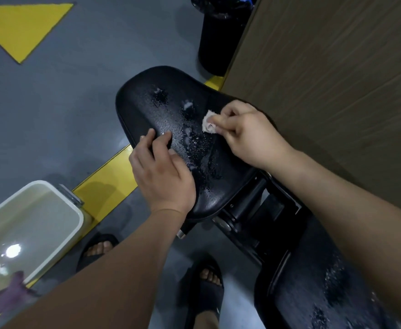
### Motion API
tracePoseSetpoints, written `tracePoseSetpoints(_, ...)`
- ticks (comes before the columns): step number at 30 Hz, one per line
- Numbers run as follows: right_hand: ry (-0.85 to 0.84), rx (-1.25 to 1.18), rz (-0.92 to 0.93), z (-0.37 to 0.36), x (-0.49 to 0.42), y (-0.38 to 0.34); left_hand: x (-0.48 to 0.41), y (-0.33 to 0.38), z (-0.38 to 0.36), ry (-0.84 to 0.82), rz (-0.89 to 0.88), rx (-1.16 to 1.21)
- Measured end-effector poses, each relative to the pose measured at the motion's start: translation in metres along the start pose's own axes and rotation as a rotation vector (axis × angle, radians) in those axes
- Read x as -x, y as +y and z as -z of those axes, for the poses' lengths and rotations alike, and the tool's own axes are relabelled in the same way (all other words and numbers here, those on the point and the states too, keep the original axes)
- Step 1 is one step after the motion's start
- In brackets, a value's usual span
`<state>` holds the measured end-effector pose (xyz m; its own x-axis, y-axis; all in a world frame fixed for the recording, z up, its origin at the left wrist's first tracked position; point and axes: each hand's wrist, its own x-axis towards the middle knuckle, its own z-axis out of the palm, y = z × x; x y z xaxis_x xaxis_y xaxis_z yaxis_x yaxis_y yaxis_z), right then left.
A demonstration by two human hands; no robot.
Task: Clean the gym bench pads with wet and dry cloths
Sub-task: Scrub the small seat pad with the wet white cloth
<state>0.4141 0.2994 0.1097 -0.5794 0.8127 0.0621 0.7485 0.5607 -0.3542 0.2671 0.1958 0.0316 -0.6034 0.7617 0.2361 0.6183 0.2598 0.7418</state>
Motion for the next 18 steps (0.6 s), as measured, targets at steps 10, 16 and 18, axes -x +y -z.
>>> tracePoseSetpoints(10, 0.093, 0.137, -0.037, -0.019, -0.035, 0.001, 0.001, 0.001, 0.0, -0.003, 0.001, 0.002)
tracePoseSetpoints(16, 0.079, 0.176, 0.015, -0.012, -0.048, 0.006, 0.001, -0.001, -0.001, -0.007, -0.011, 0.016)
tracePoseSetpoints(18, 0.052, 0.187, -0.071, -0.013, -0.065, 0.008, 0.001, -0.001, -0.001, -0.017, -0.01, 0.021)
